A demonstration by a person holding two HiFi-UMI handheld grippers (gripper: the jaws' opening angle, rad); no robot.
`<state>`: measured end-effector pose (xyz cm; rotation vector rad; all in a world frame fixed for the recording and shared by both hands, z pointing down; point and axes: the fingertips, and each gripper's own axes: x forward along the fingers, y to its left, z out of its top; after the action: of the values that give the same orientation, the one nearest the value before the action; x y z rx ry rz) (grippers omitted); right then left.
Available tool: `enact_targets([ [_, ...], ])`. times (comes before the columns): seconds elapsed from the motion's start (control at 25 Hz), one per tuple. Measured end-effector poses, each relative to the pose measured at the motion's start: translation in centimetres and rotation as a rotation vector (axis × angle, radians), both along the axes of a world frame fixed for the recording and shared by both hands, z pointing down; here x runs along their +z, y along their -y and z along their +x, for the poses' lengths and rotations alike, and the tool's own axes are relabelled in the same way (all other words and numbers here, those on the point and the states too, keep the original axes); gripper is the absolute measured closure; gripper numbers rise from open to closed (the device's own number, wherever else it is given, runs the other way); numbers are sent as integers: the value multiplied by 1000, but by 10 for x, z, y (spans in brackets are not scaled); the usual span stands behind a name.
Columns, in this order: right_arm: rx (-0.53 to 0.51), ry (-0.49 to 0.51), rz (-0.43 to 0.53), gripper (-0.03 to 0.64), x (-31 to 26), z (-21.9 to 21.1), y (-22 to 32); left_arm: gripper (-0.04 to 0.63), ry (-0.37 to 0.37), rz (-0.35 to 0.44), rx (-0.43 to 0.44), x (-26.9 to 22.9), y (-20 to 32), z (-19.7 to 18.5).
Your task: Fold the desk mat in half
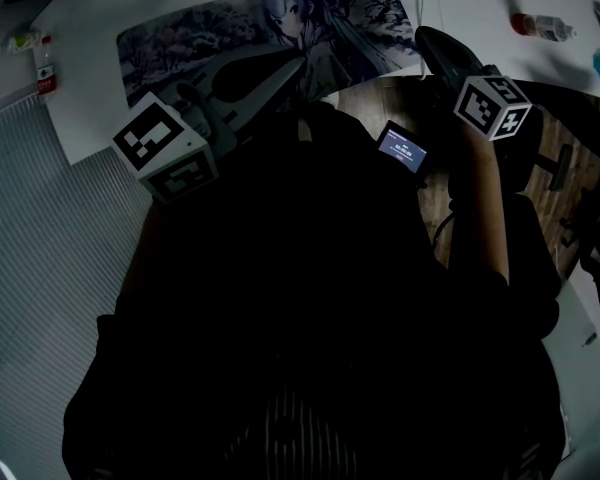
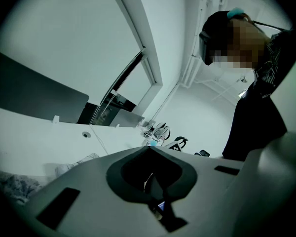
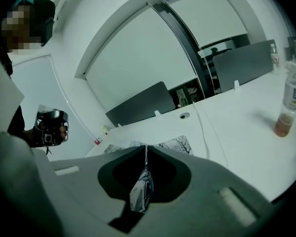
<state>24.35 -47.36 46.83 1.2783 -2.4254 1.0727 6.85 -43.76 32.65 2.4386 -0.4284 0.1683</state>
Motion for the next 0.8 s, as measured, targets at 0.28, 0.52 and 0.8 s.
enact_targets([
  [0.28, 22, -31, -70, 580, 47, 10, -6, 588, 15, -33, -21, 10, -2, -11],
  [0.52, -20, -107, -132, 537, 91, 12, -18, 588, 19, -48, -19, 14, -6, -14],
  [0.8, -79, -342, -230, 405, 149, 20, -28, 588, -21, -98, -11, 17, -8, -14],
])
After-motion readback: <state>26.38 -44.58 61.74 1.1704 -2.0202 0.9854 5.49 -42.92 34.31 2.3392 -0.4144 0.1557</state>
